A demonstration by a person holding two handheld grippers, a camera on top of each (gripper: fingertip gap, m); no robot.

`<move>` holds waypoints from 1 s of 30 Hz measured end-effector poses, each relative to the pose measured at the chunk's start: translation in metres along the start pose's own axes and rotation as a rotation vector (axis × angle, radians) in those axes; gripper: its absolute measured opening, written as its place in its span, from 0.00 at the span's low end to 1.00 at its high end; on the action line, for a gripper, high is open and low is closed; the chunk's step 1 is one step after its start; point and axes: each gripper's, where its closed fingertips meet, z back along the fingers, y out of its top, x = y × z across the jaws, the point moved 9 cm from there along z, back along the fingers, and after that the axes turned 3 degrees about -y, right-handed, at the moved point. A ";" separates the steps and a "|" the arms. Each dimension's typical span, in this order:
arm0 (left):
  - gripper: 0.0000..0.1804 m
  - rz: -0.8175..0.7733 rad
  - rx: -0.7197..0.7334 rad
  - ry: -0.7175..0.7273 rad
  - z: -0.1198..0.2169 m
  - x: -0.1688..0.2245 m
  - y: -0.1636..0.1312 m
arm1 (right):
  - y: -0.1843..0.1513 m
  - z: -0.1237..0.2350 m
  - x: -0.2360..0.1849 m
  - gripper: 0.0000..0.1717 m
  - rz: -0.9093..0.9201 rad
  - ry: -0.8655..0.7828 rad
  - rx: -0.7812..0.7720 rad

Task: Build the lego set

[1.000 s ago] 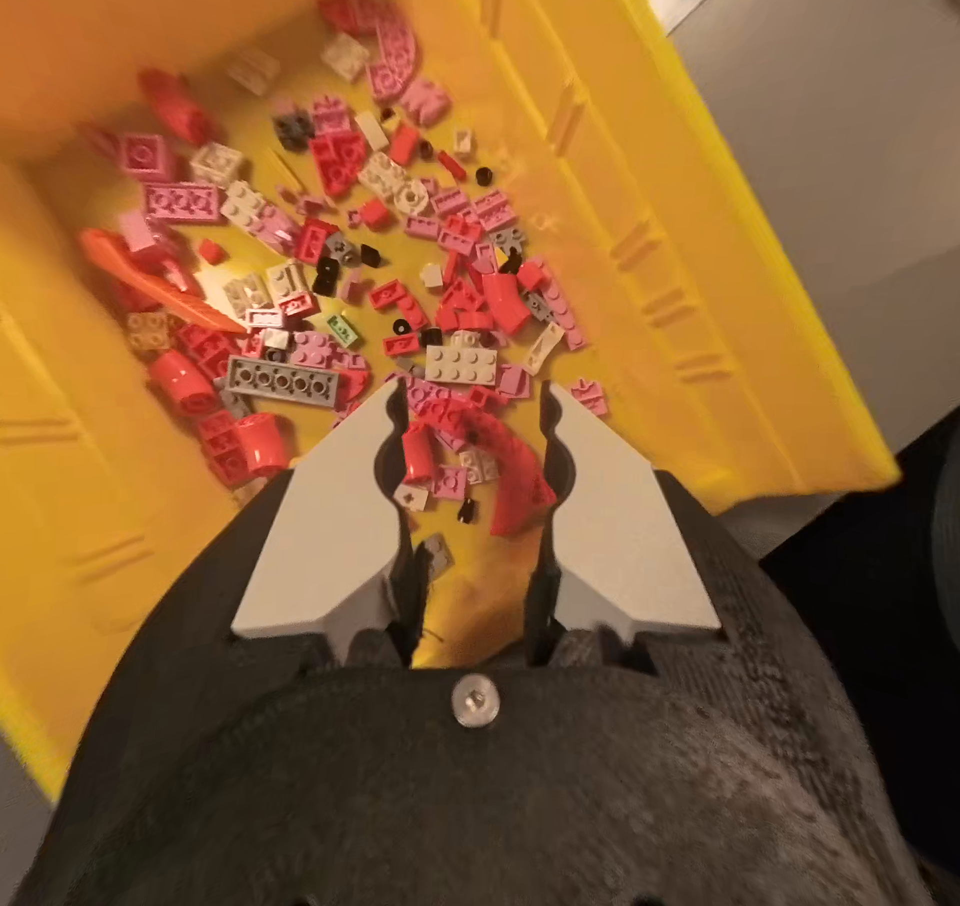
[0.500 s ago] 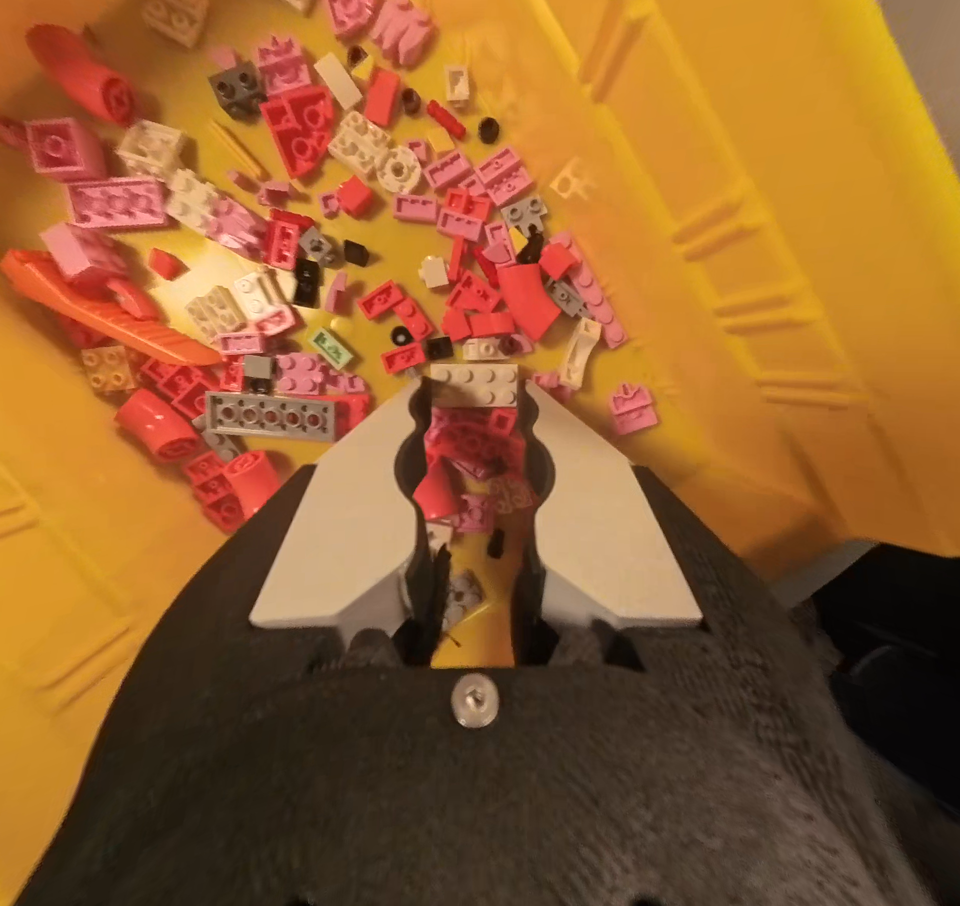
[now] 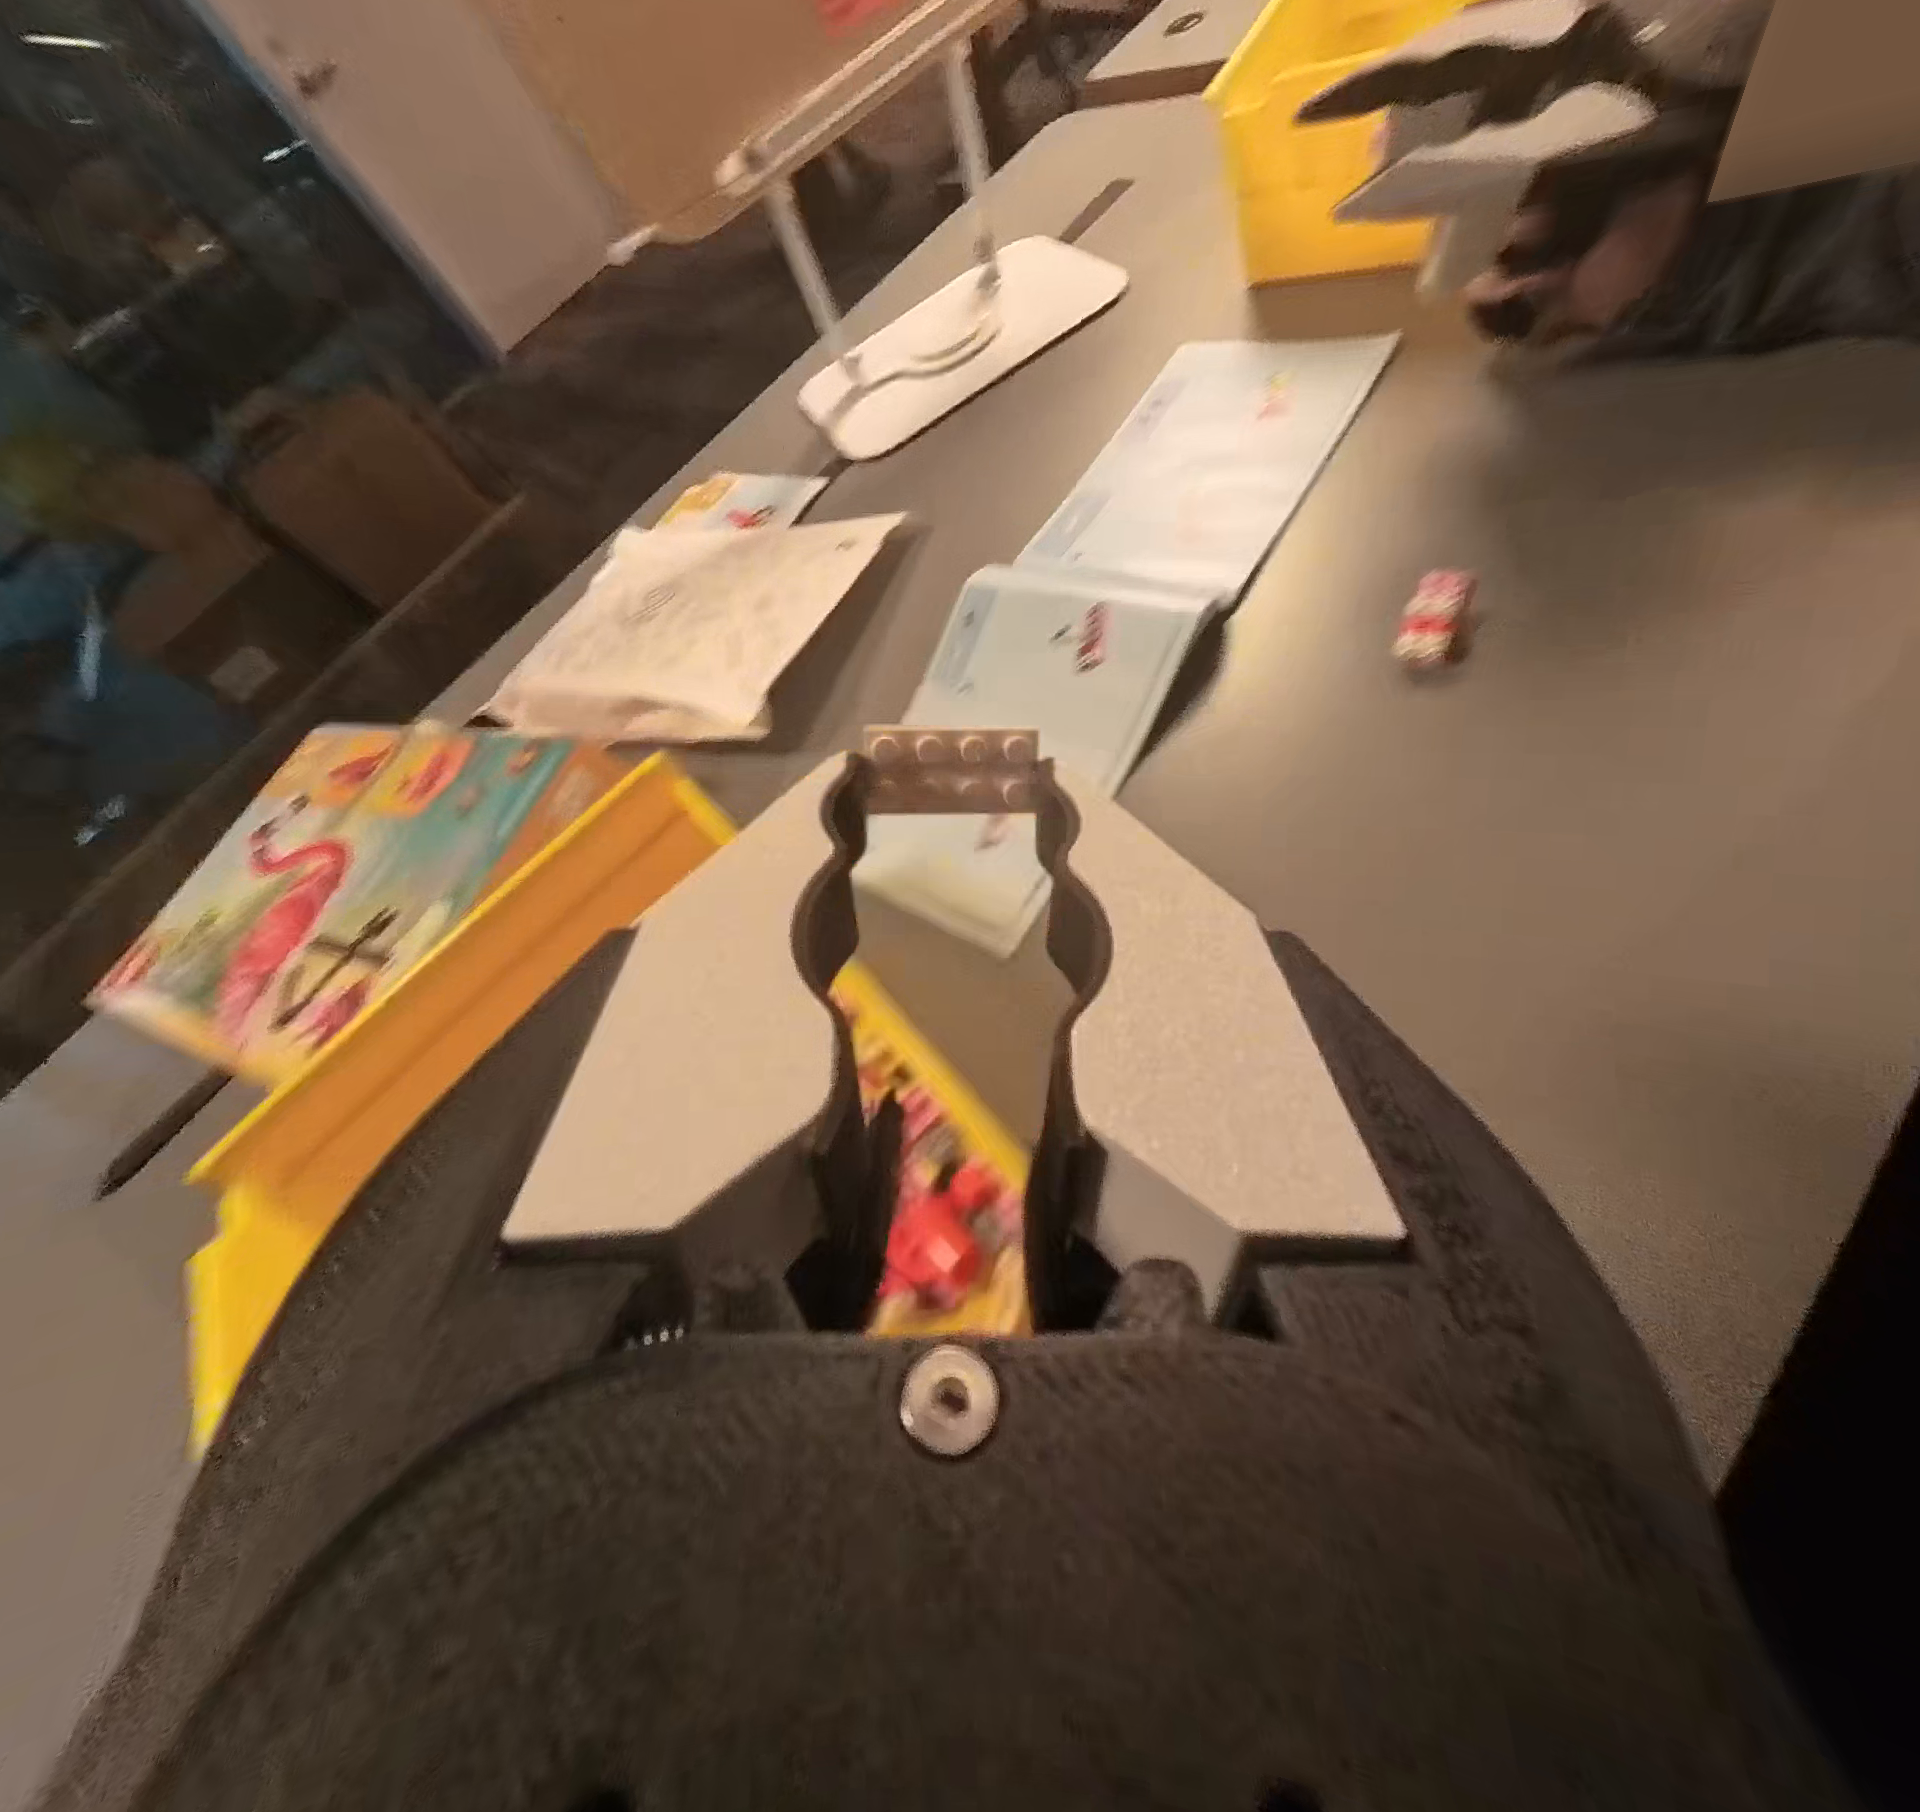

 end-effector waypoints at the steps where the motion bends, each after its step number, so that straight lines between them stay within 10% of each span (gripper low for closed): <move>1: 0.18 0.011 0.012 -0.041 -0.013 0.010 0.009 | 0.001 0.000 0.000 0.28 0.004 -0.006 0.006; 6: 0.18 0.147 0.066 -0.363 -0.114 0.078 0.028 | 0.005 0.005 0.006 0.28 -0.064 -0.029 0.062; 15: 0.18 0.234 -0.322 -0.584 -0.258 0.142 0.031 | 0.007 0.013 0.017 0.27 -0.103 -0.084 0.098; 21: 0.18 0.157 -0.384 -0.558 -0.285 0.154 0.040 | 0.006 0.015 0.016 0.26 -0.063 -0.077 0.082; 23: 0.32 0.138 -0.398 -0.523 -0.289 0.150 0.039 | 0.005 0.015 0.017 0.26 -0.044 -0.083 0.064; 27: 0.50 0.057 -0.315 -0.618 -0.267 0.139 0.032 | 0.007 0.020 0.013 0.26 0.008 -0.082 0.028; 30: 0.46 -0.157 -0.294 -0.690 -0.242 0.127 0.013 | 0.007 0.016 0.008 0.23 0.036 -0.098 0.008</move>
